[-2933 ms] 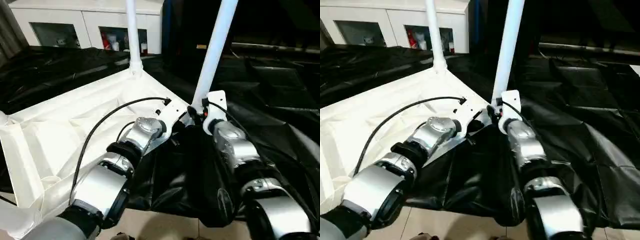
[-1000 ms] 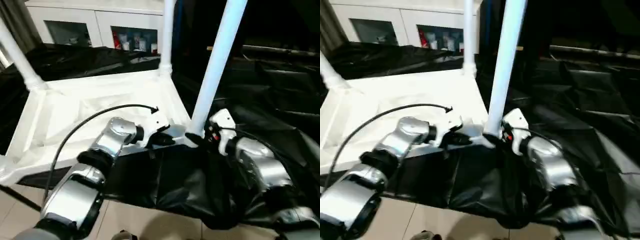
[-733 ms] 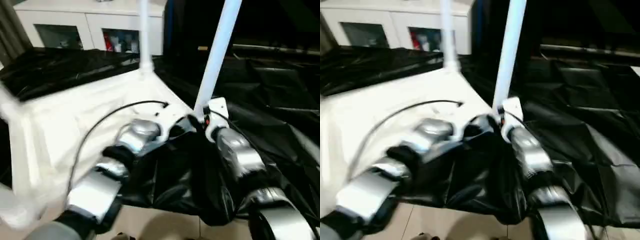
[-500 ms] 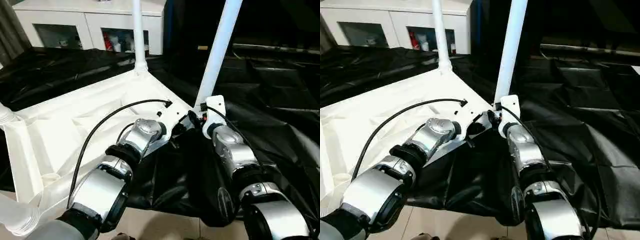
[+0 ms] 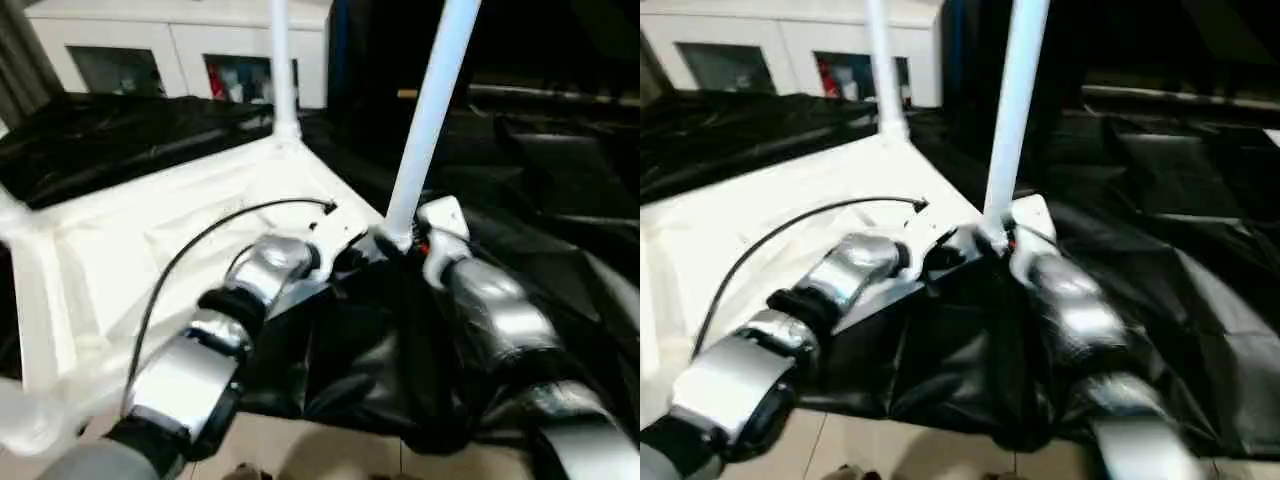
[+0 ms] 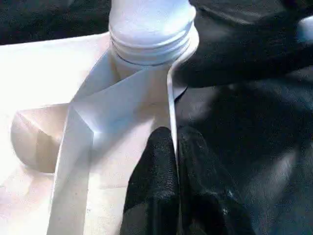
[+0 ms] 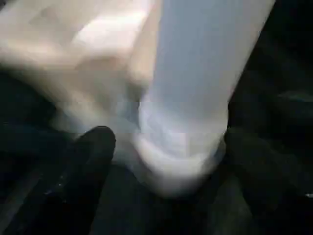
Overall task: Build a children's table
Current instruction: Rotate leg to tighten
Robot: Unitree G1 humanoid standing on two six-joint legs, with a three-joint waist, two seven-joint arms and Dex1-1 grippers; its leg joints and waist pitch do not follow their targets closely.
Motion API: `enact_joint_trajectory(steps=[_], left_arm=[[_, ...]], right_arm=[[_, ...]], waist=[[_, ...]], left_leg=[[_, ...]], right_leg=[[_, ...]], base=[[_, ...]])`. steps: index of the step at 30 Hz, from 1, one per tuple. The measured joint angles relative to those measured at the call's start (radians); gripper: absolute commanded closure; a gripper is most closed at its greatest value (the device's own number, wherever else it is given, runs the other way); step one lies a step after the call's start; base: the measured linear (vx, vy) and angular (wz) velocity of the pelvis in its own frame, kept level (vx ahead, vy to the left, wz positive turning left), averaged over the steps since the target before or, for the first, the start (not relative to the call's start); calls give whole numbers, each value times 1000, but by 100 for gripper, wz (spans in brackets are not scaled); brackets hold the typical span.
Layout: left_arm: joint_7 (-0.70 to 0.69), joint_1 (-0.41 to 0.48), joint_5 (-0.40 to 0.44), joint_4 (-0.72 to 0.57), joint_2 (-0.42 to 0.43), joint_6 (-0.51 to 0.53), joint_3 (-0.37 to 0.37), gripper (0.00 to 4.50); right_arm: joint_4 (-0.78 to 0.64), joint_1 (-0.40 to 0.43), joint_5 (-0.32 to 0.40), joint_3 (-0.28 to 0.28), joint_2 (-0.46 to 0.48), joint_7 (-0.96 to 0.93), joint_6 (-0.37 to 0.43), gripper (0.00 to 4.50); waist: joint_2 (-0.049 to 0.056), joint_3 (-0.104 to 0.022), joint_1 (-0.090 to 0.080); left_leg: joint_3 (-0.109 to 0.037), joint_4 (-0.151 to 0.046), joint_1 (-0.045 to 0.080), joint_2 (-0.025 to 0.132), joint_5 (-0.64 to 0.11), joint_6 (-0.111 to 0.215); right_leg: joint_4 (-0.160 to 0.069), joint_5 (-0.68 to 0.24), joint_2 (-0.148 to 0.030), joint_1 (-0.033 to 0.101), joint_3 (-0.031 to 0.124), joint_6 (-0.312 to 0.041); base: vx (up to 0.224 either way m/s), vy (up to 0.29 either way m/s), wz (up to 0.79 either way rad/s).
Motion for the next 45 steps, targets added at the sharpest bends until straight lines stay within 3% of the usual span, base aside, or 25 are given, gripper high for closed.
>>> enact_joint_trajectory(steps=[5, 12, 16, 36, 45], left_arm=[[-240, 69, -20, -103, 74, -56, -36, 450], [-371, 121, -34, -203, 111, -54, -62, 450], [-391, 134, -34, -235, 111, -47, -75, 450], [-408, 162, -35, -303, 127, -2, -76, 450], [-410, 168, -35, -321, 132, 15, -77, 450]], right_arm=[[-111, 79, 32, 12, -77, 141, 20, 58], [-218, 105, 63, 40, -87, 230, 58, 58], [-232, 104, 62, 48, -94, 242, 61, 58], [-234, 107, 59, 68, -113, 277, 67, 58], [-232, 107, 65, 69, -103, 294, 67, 138]], waist=[[5, 1, 12], [6, 2, 25], [6, 2, 35], [6, 2, 33], [6, 2, 32]], left_leg=[[1, 0, 0, 0, 0, 0], [3, 0, 0, 0, 0, 0], [3, 0, 0, 0, 0, 0], [3, 0, 0, 1, 0, 0], [3, 0, 0, 1, 0, 0]], right_leg=[[0, 0, 0, 0, 0, 0], [0, 0, -1, 1, 2, 0], [0, 0, -1, 1, 2, 0], [1, -1, -1, 0, 2, 1], [1, -1, -1, 0, 2, 1]], base=[[0, 0, 0], [0, 0, 0], [0, 0, 0], [0, 0, 0], [0, 0, 0]])
